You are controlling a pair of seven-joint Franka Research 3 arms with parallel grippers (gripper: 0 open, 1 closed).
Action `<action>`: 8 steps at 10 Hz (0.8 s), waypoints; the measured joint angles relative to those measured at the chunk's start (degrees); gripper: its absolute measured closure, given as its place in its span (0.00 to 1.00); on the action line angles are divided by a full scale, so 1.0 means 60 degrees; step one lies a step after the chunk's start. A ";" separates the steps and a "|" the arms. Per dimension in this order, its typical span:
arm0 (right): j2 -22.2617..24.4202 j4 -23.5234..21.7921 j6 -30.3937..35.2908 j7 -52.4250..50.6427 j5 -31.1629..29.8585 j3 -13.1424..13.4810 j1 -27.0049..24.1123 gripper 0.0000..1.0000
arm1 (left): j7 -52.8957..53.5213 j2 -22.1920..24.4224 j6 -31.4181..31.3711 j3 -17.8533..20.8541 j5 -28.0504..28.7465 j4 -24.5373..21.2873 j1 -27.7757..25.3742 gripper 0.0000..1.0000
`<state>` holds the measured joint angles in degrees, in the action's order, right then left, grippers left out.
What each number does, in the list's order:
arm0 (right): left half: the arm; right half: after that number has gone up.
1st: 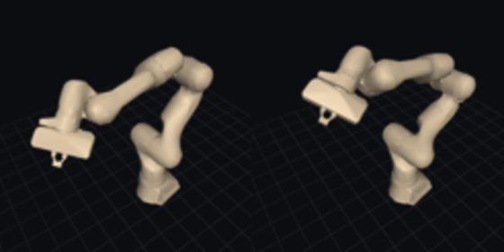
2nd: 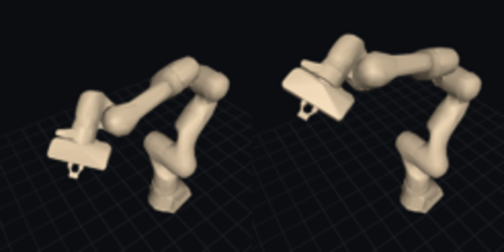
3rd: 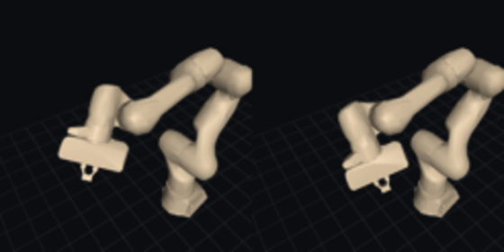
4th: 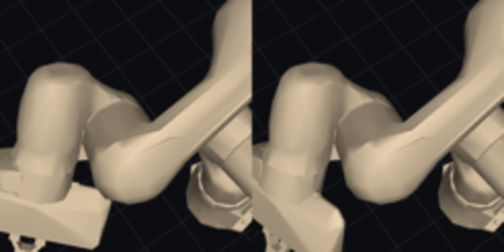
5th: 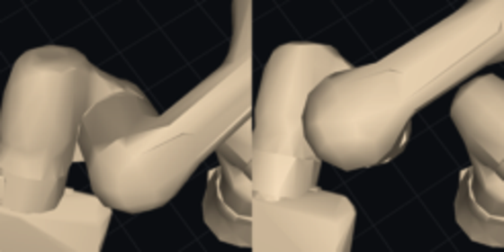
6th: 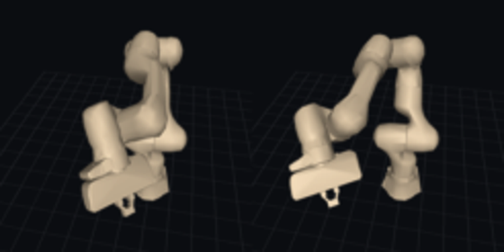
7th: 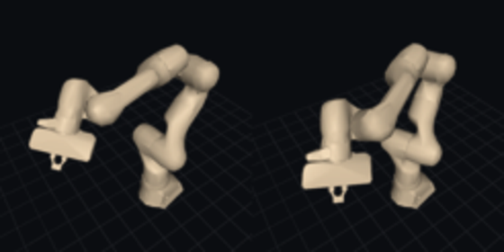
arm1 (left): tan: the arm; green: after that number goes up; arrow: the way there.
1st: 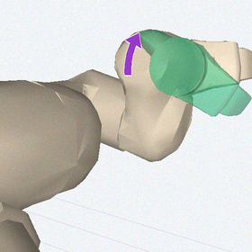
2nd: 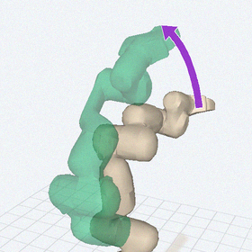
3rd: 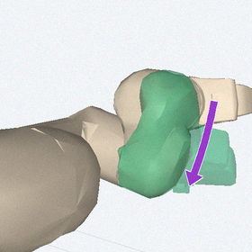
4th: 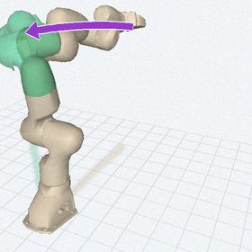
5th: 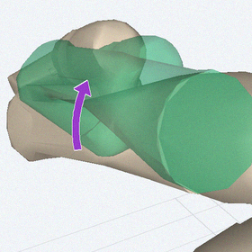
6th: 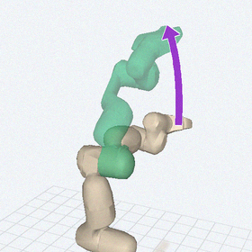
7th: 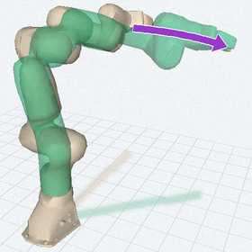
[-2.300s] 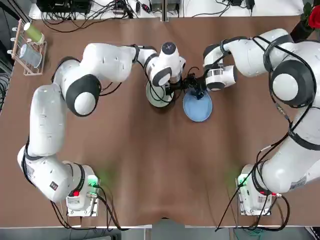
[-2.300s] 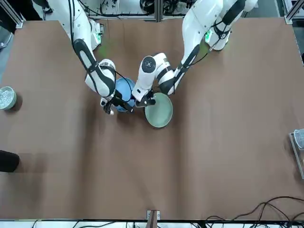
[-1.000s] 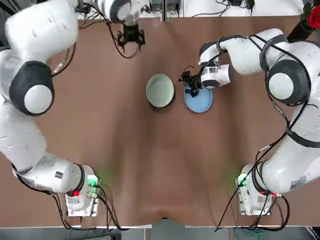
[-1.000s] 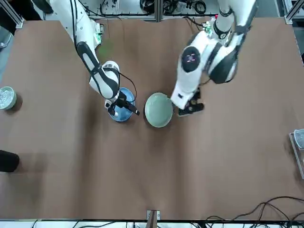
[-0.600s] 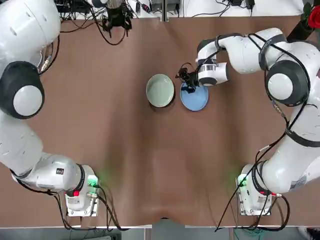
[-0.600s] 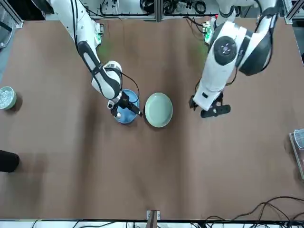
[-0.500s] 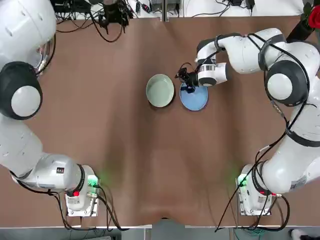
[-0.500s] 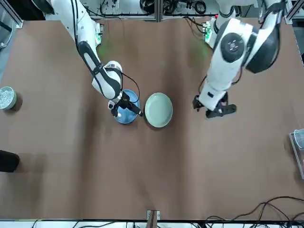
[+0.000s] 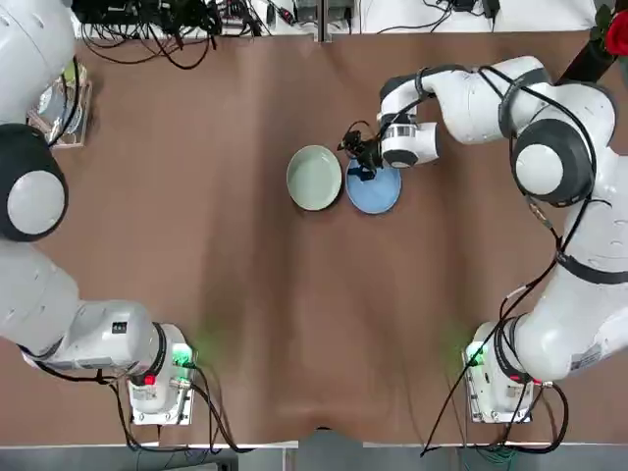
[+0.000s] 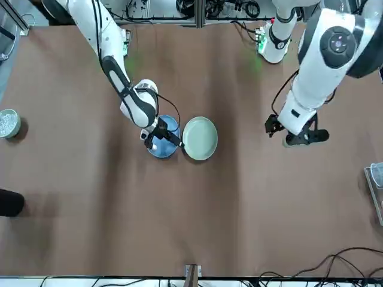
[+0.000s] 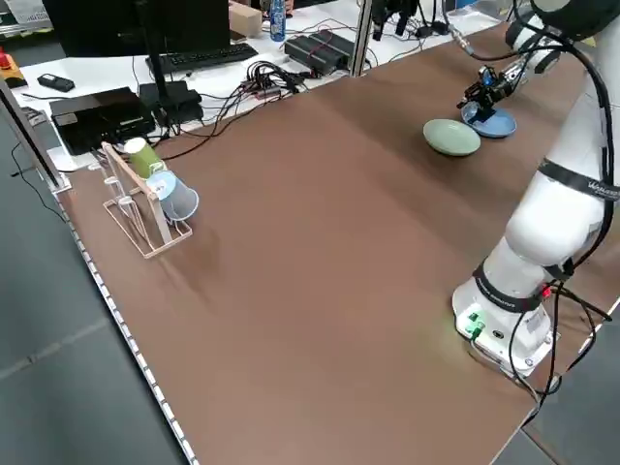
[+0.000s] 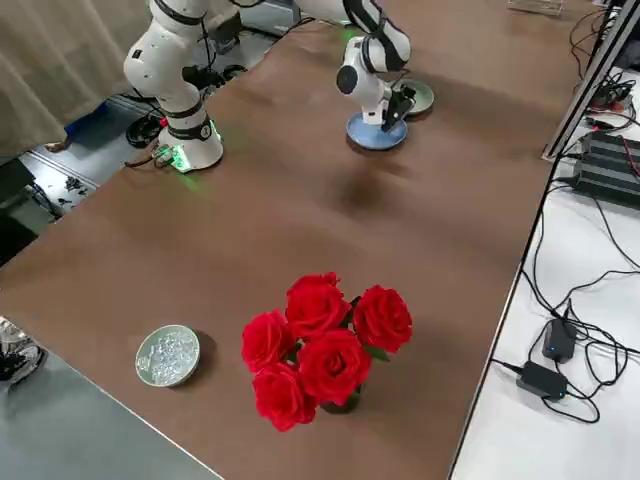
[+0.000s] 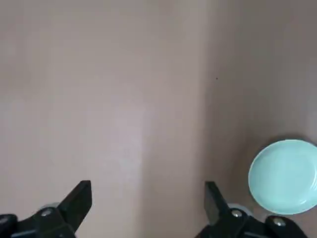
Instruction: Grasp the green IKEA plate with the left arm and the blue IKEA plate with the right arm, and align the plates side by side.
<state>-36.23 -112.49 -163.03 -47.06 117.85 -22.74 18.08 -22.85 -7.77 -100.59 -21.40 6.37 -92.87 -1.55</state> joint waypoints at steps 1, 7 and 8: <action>-0.0031 0.0057 -0.0001 -0.0008 0.0016 -0.0013 0.0002 0.08 | 0.0415 0.0228 0.0076 0.0371 -0.0270 0.0003 -0.0002 0.00; -0.0090 0.0314 -0.0005 -0.0015 0.0231 -0.0123 0.0065 0.09 | 0.3454 0.1377 0.1029 0.2258 -0.1021 -0.0038 -0.0028 0.00; -0.0119 0.0345 -0.0005 -0.0015 0.0233 -0.0123 0.0066 0.09 | 0.3740 0.1468 0.1129 0.2465 -0.1022 -0.0061 -0.0030 0.00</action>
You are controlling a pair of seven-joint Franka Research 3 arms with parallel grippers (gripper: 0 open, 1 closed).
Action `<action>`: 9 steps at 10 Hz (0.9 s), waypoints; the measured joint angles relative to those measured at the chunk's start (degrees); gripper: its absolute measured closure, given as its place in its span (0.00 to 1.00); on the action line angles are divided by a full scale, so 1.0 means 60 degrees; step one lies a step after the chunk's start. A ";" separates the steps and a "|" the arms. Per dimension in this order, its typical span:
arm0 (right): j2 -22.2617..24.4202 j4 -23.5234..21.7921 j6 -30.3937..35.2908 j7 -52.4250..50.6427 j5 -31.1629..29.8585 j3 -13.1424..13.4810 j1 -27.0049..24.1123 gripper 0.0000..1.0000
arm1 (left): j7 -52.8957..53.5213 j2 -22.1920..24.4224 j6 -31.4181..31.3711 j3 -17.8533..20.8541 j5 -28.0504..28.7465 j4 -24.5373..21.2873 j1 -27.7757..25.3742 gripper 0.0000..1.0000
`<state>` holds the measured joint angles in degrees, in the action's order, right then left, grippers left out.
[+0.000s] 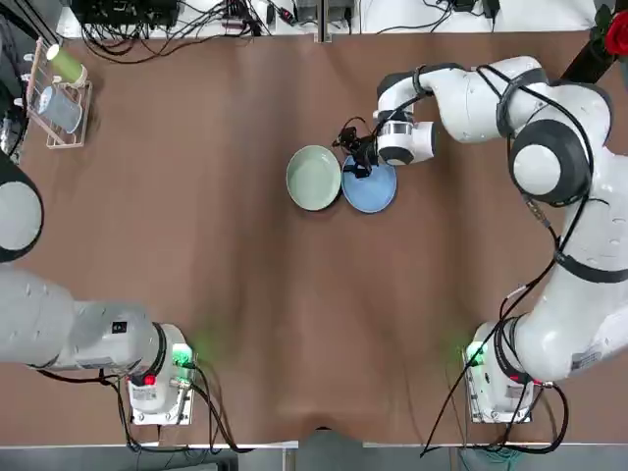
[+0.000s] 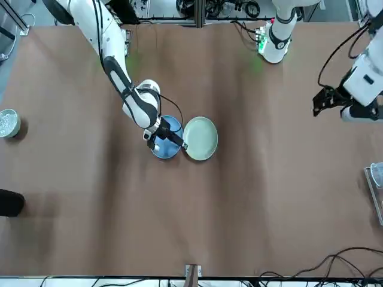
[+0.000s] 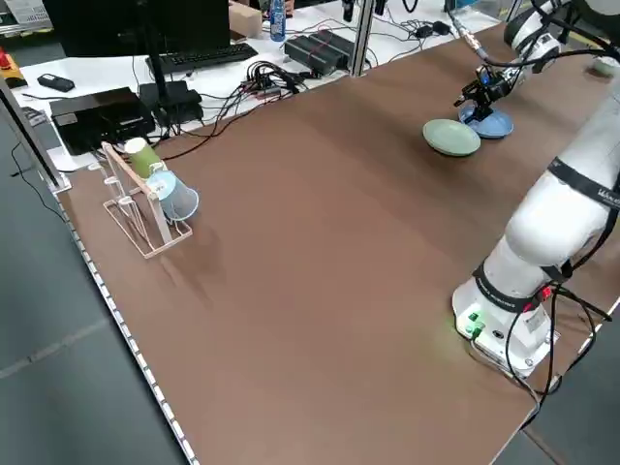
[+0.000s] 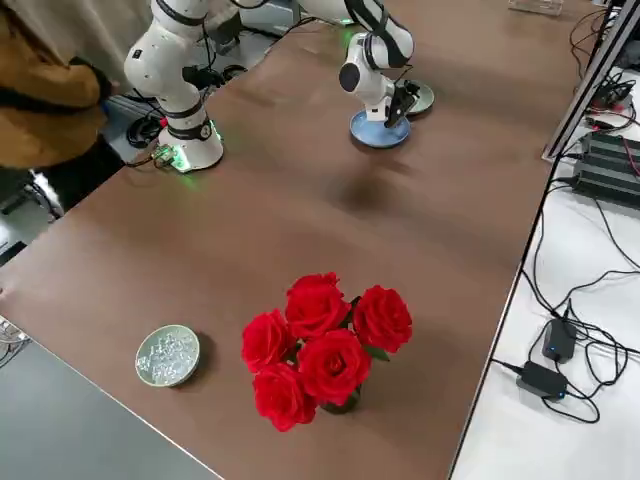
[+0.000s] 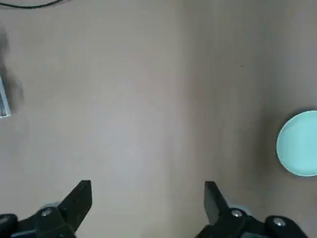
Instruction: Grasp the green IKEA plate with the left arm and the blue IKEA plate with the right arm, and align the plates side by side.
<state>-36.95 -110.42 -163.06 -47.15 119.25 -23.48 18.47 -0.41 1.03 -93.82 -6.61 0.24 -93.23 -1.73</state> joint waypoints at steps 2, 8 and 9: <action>-0.0097 0.0115 0.0000 0.0000 0.0001 -0.0001 0.0002 0.09 | 0.0399 0.0133 0.0361 0.0389 -0.0001 -0.0012 -0.0008 0.00; -0.0140 0.0193 -0.0738 -0.0053 0.0002 -0.0191 -0.0067 0.09 | 0.0476 0.0032 0.0339 0.0429 -0.0001 0.0302 -0.0003 0.00; -0.0132 0.0200 -0.0872 -0.0054 0.0002 -0.0322 -0.0144 0.09 | 0.0479 -0.0072 0.0337 0.0428 -0.0001 0.0416 -0.0003 0.00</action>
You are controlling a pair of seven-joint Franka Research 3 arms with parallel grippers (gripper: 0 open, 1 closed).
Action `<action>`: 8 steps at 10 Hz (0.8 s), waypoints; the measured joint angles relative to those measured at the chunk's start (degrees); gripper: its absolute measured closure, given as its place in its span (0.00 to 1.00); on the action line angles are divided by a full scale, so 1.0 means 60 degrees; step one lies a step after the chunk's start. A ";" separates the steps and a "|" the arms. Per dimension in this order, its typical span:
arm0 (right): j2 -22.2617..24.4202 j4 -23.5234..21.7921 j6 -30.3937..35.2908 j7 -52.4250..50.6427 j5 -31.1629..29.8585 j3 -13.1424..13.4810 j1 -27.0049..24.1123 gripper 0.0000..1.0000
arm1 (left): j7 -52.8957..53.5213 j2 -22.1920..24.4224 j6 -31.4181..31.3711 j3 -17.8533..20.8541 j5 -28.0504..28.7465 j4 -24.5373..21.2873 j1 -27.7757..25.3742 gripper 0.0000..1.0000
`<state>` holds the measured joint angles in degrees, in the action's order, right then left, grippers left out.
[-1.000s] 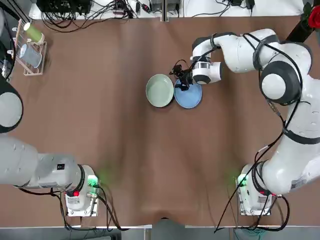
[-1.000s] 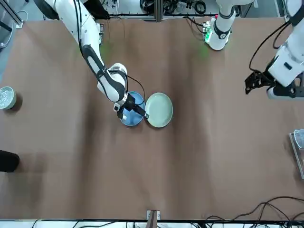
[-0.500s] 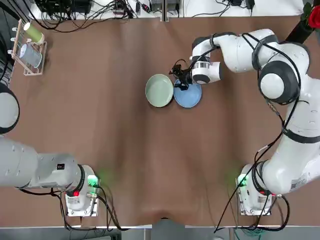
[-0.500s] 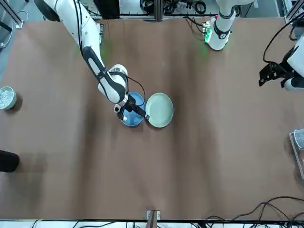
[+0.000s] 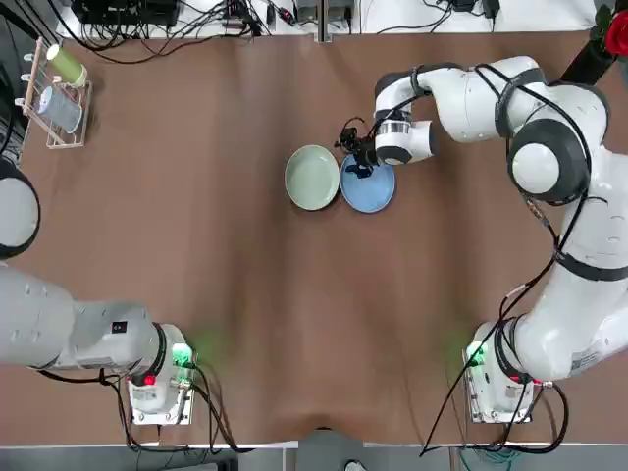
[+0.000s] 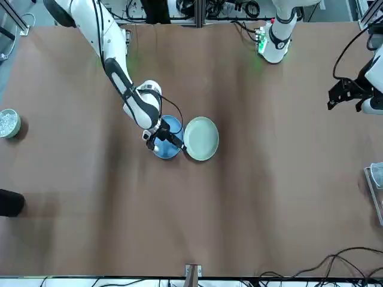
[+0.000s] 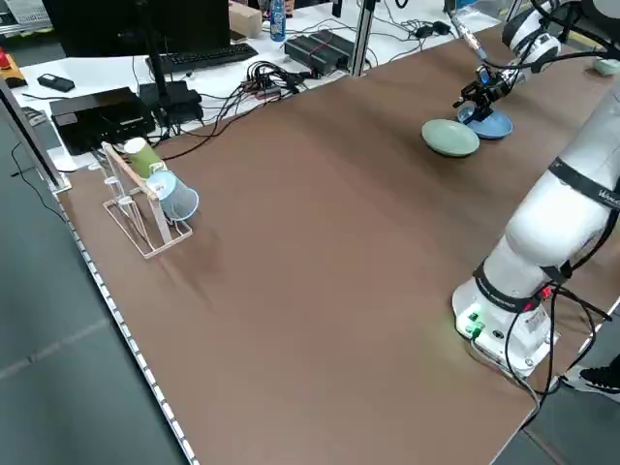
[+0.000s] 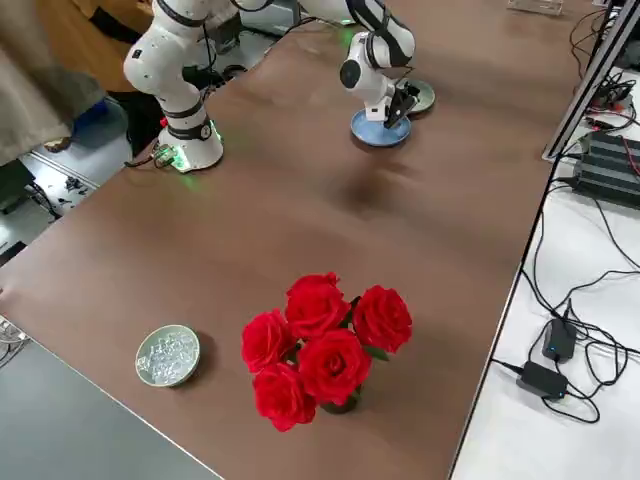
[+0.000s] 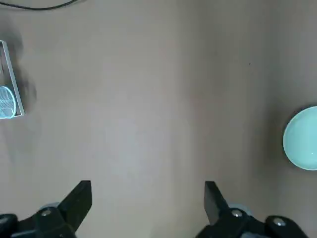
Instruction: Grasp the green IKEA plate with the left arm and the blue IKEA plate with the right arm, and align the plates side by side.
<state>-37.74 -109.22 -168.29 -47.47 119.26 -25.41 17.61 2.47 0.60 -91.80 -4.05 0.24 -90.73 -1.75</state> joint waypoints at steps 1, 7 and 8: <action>0.0021 0.0002 -0.0072 -0.0003 0.0000 -0.0082 -0.0052 0.09 | 0.0000 -0.0088 -0.0001 -0.0001 0.0000 0.0071 0.0000 0.00; 0.0954 -0.0113 -0.0241 -0.0470 -0.1159 -0.0185 -0.0392 0.09 | 0.0003 -0.0164 -0.0001 -0.0002 0.0000 0.0167 0.0002 0.00; 0.1264 -0.0161 -0.0287 -0.0565 -0.1611 -0.0198 -0.0440 0.09 | 0.0003 -0.0164 -0.0001 -0.0002 0.0000 0.0182 0.0002 0.00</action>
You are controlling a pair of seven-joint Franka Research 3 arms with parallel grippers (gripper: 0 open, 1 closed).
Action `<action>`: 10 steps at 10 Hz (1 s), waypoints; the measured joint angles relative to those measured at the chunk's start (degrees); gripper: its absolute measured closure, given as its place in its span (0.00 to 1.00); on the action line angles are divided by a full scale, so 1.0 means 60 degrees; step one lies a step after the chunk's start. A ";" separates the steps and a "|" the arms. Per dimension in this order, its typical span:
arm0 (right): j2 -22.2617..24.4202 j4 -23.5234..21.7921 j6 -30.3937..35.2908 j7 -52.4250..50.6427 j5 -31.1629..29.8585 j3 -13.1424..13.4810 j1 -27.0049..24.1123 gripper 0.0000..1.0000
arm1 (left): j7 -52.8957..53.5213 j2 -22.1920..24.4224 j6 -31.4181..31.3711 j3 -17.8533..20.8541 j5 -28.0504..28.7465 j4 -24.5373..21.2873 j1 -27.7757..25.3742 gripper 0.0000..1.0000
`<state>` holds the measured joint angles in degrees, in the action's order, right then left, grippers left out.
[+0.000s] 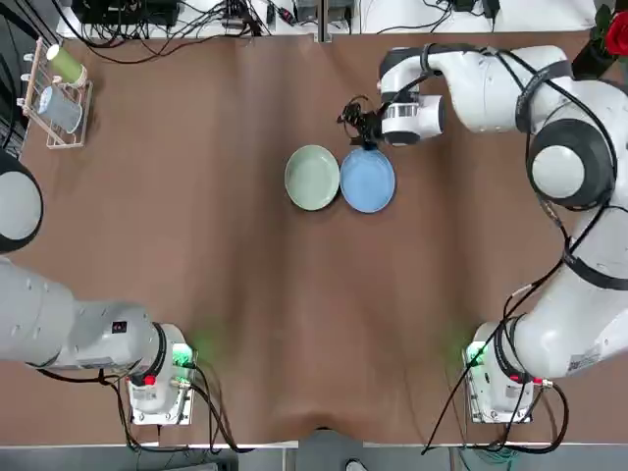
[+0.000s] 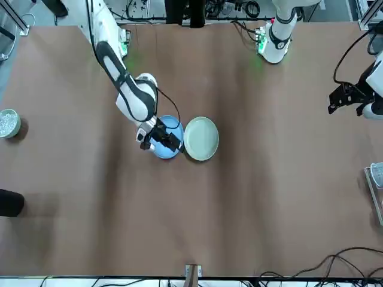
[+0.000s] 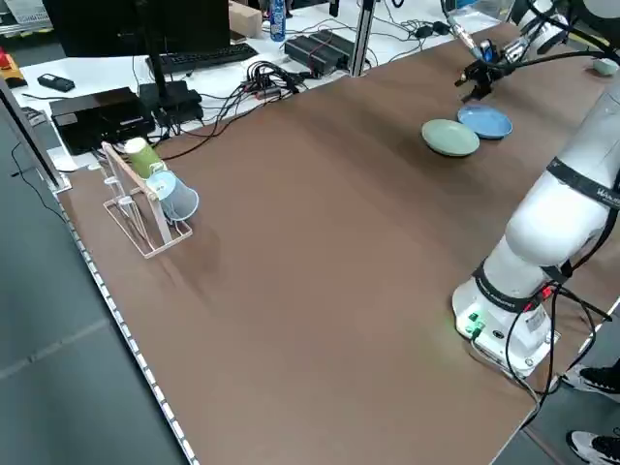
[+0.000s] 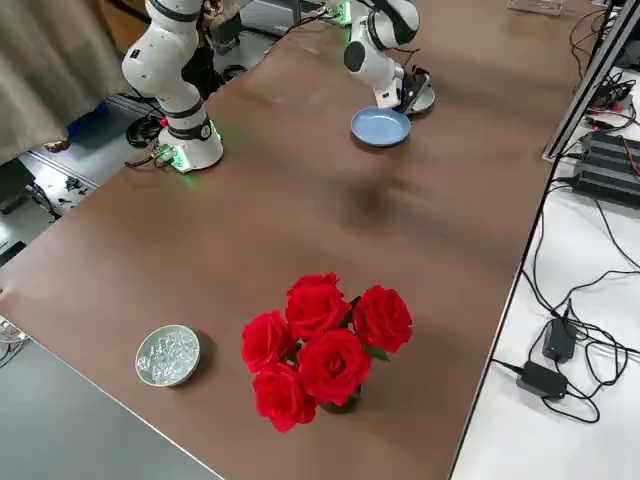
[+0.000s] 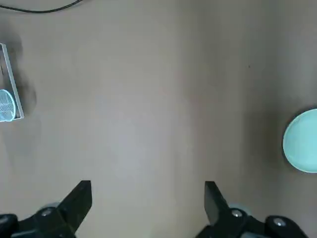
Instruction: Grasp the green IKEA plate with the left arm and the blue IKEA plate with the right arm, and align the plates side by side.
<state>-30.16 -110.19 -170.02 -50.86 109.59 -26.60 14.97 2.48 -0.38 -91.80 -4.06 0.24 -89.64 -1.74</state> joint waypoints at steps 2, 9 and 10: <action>0.0782 -0.0394 0.0137 -0.0111 -0.1313 -0.0012 -0.0361 0.08 | 0.0002 -0.0001 0.0000 -0.0001 0.0000 0.0018 -0.0001 0.00; 0.2277 -0.0487 0.6337 0.0897 -0.8734 0.2571 -0.2807 0.08 | -0.0007 -0.0029 0.0000 0.0193 0.0000 0.0020 -0.0065 0.00; 0.2391 0.0035 0.7429 0.2083 -1.0470 0.3137 -0.2878 0.08 | -0.0007 -0.0032 0.0000 0.0190 0.0000 0.0020 -0.0064 0.00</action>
<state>-15.81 -109.98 -125.44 -38.37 46.77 -7.77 -2.30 2.44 -0.57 -91.80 -2.92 0.24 -89.52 -2.12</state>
